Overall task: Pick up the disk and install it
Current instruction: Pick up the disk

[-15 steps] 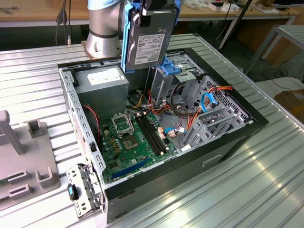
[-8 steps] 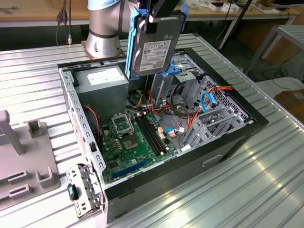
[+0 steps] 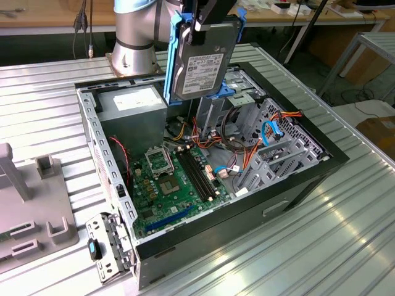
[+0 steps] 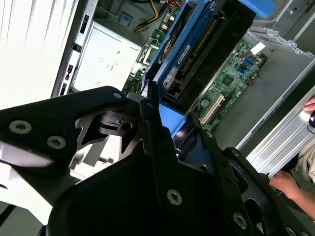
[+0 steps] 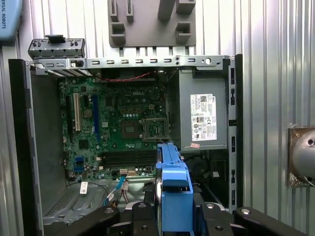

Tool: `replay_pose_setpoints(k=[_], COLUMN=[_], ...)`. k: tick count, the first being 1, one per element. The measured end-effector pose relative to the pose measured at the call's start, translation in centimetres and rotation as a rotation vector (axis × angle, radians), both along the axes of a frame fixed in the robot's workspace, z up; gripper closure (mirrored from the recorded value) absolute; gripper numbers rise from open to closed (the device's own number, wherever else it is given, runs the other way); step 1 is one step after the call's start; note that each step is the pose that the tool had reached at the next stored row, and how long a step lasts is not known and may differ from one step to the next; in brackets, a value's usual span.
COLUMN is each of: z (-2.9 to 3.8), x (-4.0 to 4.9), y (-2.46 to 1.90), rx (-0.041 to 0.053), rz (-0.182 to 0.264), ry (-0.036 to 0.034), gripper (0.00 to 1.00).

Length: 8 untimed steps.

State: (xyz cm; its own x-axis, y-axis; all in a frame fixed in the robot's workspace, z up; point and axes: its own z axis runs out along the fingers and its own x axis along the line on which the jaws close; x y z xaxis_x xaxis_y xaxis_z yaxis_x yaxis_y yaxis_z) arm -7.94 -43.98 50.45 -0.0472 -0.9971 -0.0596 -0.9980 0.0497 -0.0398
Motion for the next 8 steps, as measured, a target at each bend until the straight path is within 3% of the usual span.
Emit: replay_pose_setpoints(k=[5, 8], z=[-0.01, 0.00], x=[-0.01, 0.03], y=[-0.74, -0.75], rx=[0.0001, 0.0000], rz=[0.000, 0.000], ry=[0.0000, 0.0000], gripper=[0.63, 0.63])
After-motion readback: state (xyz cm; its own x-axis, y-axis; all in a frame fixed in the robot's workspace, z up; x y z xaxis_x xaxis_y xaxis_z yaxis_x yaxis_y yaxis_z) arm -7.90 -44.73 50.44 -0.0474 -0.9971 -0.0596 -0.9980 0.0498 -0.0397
